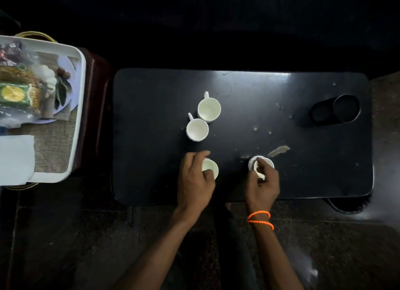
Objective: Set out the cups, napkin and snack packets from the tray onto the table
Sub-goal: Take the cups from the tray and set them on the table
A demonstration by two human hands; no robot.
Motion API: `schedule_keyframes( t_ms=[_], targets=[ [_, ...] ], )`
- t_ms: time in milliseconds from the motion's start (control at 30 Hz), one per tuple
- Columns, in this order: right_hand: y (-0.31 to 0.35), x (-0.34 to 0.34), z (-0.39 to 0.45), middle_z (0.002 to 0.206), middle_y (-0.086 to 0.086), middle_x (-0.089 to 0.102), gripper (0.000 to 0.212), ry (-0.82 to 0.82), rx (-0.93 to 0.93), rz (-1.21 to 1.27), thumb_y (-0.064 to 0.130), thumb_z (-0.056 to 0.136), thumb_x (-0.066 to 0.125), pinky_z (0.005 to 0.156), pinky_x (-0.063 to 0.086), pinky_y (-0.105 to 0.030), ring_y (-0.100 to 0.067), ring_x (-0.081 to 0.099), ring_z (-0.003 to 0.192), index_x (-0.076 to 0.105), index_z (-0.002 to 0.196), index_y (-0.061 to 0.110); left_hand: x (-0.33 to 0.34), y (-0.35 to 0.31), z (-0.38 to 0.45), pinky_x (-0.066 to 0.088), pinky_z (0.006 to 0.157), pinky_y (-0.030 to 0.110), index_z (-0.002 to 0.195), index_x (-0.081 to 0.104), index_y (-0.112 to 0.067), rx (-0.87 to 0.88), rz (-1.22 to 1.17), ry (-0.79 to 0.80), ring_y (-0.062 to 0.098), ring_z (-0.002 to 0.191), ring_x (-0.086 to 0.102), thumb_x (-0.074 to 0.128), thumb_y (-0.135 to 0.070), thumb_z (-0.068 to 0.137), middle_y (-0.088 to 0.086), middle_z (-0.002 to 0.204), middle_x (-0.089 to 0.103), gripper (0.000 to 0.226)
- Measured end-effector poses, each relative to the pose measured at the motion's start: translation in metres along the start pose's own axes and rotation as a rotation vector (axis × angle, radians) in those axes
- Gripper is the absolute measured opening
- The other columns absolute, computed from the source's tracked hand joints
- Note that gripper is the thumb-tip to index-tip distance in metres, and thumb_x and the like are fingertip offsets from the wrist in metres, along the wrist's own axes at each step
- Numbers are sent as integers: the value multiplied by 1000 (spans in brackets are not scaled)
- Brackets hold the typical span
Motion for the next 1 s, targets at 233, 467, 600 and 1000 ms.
schedule_keyframes(
  t_ms=[233, 467, 600, 1000],
  targets=[
    [-26, -22, 57, 129, -22, 62, 50, 107, 56, -178, 23, 86, 49, 101, 38, -22, -32, 56, 122, 70, 128, 5, 129, -29, -19, 50, 106, 44, 151, 48, -21, -224, -163, 448, 31, 114, 67, 60, -9, 82, 11, 139, 55, 71],
    [-51, -14, 52, 125, -5, 73, 43, 152, 218, -93, 31, 89, 48, 109, 48, -44, -21, 63, 122, 77, 117, 16, 173, -14, -25, 48, 109, 42, 148, 52, -27, -347, -119, 484, 33, 129, 59, 62, -21, 87, 11, 137, 64, 62],
    [-68, -19, 38, 124, -6, 72, 31, 118, 287, -53, 19, 96, 51, 107, 49, -41, -22, 64, 120, 76, 115, 17, 175, -5, -38, 45, 113, 43, 153, 47, -27, -372, -96, 494, 32, 132, 57, 60, -25, 88, 12, 141, 60, 66],
    [-63, -15, 34, 125, -1, 70, 47, 178, 304, -24, 36, 84, 51, 98, 48, -29, -15, 63, 116, 75, 121, 18, 166, -8, -32, 49, 108, 42, 142, 57, -33, -352, -129, 456, 28, 123, 62, 63, -28, 84, 7, 130, 64, 58]
  ],
)
Point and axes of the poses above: each hand's wrist, its own z-axis towards the middle knuckle, its own x-axis out of the palm, y = z × x, the point moved 10 cm from there along z, towards the middle knuckle
